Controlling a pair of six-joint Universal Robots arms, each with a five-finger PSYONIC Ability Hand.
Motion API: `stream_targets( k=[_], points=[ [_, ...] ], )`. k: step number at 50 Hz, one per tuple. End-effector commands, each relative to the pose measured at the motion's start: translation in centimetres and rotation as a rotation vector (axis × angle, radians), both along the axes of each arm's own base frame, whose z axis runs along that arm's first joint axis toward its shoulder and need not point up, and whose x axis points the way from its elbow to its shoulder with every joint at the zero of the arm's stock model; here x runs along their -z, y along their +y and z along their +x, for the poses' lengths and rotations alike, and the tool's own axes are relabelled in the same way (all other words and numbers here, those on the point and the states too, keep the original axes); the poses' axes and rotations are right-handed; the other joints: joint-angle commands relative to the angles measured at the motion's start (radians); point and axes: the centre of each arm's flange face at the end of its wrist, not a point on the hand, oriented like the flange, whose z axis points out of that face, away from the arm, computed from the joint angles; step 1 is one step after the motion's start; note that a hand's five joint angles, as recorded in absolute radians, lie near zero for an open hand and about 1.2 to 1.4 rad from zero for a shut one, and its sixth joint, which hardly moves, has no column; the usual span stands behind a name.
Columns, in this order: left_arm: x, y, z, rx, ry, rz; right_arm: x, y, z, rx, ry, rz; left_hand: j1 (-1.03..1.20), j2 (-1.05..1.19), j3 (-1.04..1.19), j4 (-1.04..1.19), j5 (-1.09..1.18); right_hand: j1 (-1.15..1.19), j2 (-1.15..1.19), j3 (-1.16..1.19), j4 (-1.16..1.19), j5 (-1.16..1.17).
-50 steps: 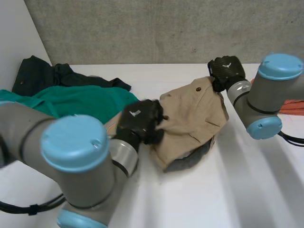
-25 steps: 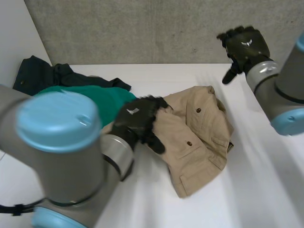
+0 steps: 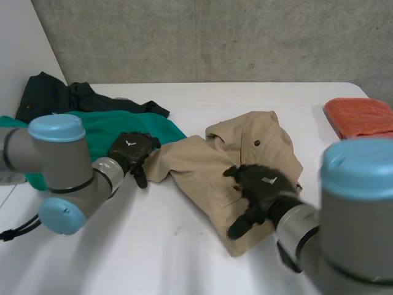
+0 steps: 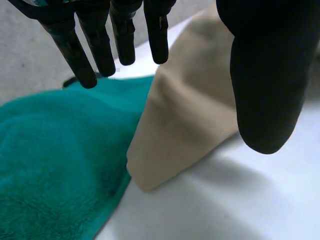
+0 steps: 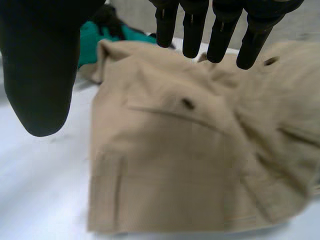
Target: Fold the laundry.
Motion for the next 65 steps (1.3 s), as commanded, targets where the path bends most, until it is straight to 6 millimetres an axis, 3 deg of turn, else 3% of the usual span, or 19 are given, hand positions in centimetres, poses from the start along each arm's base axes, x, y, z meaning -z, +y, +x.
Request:
stream_targets(
  k=[1, 5, 7, 8, 10, 11, 16, 17, 21, 26, 34, 39, 43, 51, 54, 58, 60, 64, 65],
  points=[
    [2.2, -1.9, -0.8, 0.017, -0.03, -0.002, 4.3, -0.3, 1.3, 0.047, 0.088, -0.031, 0.014, 0.048, 0.039, 0.054, 0.065, 0.078, 0.078, 0.073, 0.072, 0.063],
    [2.4, -2.0, -1.1, 0.028, -0.029, -0.005, 5.5, -0.7, 2.3, 0.074, 0.119, -0.067, 0.105, 0.139, 0.13, 0.145, 0.156, 0.093, 0.093, 0.088, 0.086, 0.078],
    [2.5, -2.0, -1.3, 0.04, -0.024, -0.012, 6.0, -1.0, 2.6, 0.078, 0.132, -0.081, 0.298, 0.332, 0.323, 0.338, 0.349, 0.143, 0.142, 0.138, 0.136, 0.128],
    [2.4, -2.1, -1.3, 0.038, -0.022, -0.014, 6.6, -1.2, 2.9, 0.079, 0.149, -0.097, 0.433, 0.467, 0.458, 0.473, 0.483, 0.341, 0.34, 0.336, 0.334, 0.326],
    [2.3, -2.2, -1.6, 0.036, -0.019, -0.031, 6.8, -1.5, 3.1, 0.082, 0.15, -0.12, 1.034, 1.068, 1.059, 1.074, 1.084, 0.743, 0.742, 0.738, 0.736, 0.728],
    [2.3, -2.3, -1.6, 0.033, -0.016, -0.041, 6.7, -1.9, 3.3, 0.089, 0.142, -0.149, 1.036, 1.07, 1.061, 1.076, 1.086, 1.084, 1.083, 1.079, 1.077, 1.069],
    [-0.4, -2.5, -1.6, 0.001, 0.016, -0.111, 4.7, -2.7, 3.4, 0.091, 0.117, -0.232, 1.036, 1.07, 1.061, 1.076, 1.086, 1.087, 1.087, 1.082, 1.081, 1.072],
    [-3.2, -2.3, -1.5, -0.014, 0.043, -0.166, 3.8, -2.7, 3.4, 0.09, 0.106, -0.255, 1.036, 1.07, 1.061, 1.076, 1.086, 1.087, 1.087, 1.082, 1.081, 1.072],
    [-8.4, -1.1, -1.5, -0.03, 0.129, -0.254, -1.9, -3.0, 2.8, 0.098, 0.052, -0.394, 1.036, 1.07, 1.061, 1.076, 1.086, 1.087, 1.087, 1.082, 1.081, 1.072],
    [-15.7, 0.6, -0.8, -0.038, 0.264, -0.38, -10.9, -5.8, 0.1, 0.152, 0.03, -0.64, 1.036, 1.07, 1.061, 1.076, 1.086, 1.087, 1.087, 1.082, 1.081, 1.072],
    [-27.7, 6.0, 1.6, -0.024, 0.46, -0.642, -23.1, -3.9, -3.4, 0.189, -0.032, -0.854, 1.036, 1.07, 1.061, 1.076, 1.086, 1.087, 1.087, 1.082, 1.081, 1.072],
    [-35.1, 11.3, 4.1, -0.004, 0.591, -0.838, -28.2, -2.1, -5.0, 0.217, -0.1, -0.962, 1.036, 1.07, 1.061, 1.076, 1.086, 1.087, 1.087, 1.082, 1.081, 1.072],
    [-38.3, 13.9, 5.3, 0.01, 0.653, -0.924, -30.8, -0.7, -5.7, 0.225, -0.153, -1.032, 1.036, 1.07, 1.061, 1.076, 1.086, 1.087, 1.087, 1.082, 1.081, 1.072],
    [-39.1, 13.9, 5.4, 0.006, 0.661, -0.938, -30.3, -1.5, -5.4, 0.219, -0.188, -0.995, 1.036, 1.07, 1.061, 1.076, 1.086, 1.087, 1.087, 1.082, 1.081, 1.072],
    [-37.5, 11.9, 4.4, 0.004, 0.633, -0.883, -27.5, -4.8, -4.5, 0.226, -0.159, -0.896, 1.036, 1.07, 1.061, 1.076, 1.086, 1.087, 1.087, 1.082, 1.081, 1.072],
    [-33.3, 7.5, 2.5, -0.006, 0.57, -0.757, -22.7, -9.1, -3.7, 0.221, -0.092, -0.761, 1.036, 1.07, 1.061, 1.076, 1.086, 1.087, 1.087, 1.082, 1.081, 1.072],
    [-29.8, 4.6, 1.2, -0.018, 0.524, -0.664, -21.0, -10.5, -3.4, 0.221, -0.068, -0.721, 1.036, 1.07, 1.061, 1.076, 1.086, 1.087, 1.087, 1.082, 1.081, 1.072],
    [-23.3, 0.4, -0.7, -0.029, 0.45, -0.517, -15.5, -14.5, -2.7, 0.228, 0.006, -0.601, 1.036, 1.07, 1.061, 1.076, 1.086, 1.087, 1.087, 1.082, 1.081, 1.072],
    [-22.0, -0.4, -1.0, -0.03, 0.436, -0.49, -12.9, -16.3, -2.4, 0.234, 0.033, -0.559, 1.036, 1.07, 1.061, 1.076, 1.086, 1.087, 1.087, 1.082, 1.081, 1.072]
  ],
)
